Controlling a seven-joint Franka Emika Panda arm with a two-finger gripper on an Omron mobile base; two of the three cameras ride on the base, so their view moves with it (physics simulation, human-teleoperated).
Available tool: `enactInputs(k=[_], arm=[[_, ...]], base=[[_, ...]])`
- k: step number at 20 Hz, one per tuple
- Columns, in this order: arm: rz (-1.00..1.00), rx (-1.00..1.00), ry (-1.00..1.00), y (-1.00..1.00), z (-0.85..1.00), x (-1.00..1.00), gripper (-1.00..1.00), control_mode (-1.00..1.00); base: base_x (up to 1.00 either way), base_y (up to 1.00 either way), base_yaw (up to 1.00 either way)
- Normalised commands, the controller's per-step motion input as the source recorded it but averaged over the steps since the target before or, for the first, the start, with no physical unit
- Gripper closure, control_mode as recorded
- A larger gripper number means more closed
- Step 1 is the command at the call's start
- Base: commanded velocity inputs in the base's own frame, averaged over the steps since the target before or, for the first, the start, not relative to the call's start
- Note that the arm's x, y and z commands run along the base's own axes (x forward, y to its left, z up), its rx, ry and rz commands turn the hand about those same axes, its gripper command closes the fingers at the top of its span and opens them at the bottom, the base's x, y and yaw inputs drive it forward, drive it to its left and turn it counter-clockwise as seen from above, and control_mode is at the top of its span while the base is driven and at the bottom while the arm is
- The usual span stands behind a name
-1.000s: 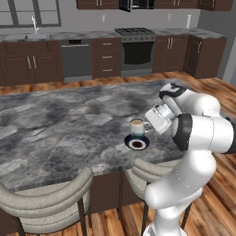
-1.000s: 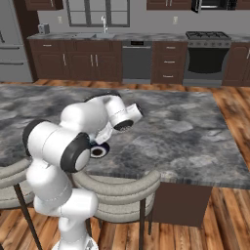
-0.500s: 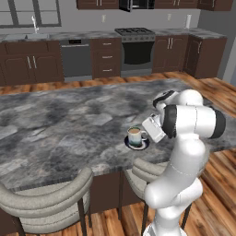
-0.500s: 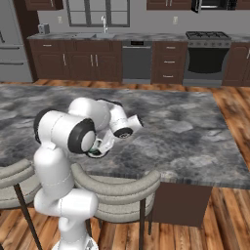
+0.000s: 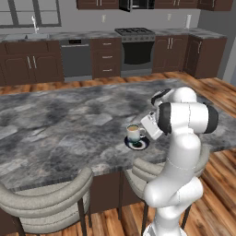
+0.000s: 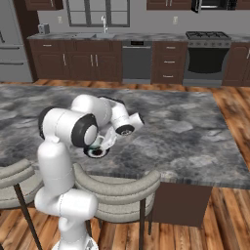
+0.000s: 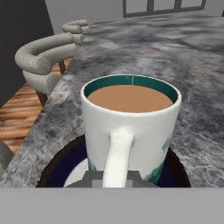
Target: Pick the cup of tea, navigate to the dining table, and place it on the saucer.
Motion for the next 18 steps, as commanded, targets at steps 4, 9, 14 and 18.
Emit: enactInputs(k=[4,9,14,18], arm=[[0.0,0.0,0.0,0.0,-0.28,0.12,1.0,-1.0],[0.0,0.0,0.0,0.0,-0.32,0.0,1.0,-1.0],[0.0,0.0,0.0,0.0,-0.05,0.0,1.0,-1.0],[0.02,0.04,0.0,-0.08,0.02,0.0,1.0,-1.0]], base=[[0.0,0.0,0.0],[0.0,0.0,0.0],[0.0,0.0,0.0],[0.0,0.0,0.0]])
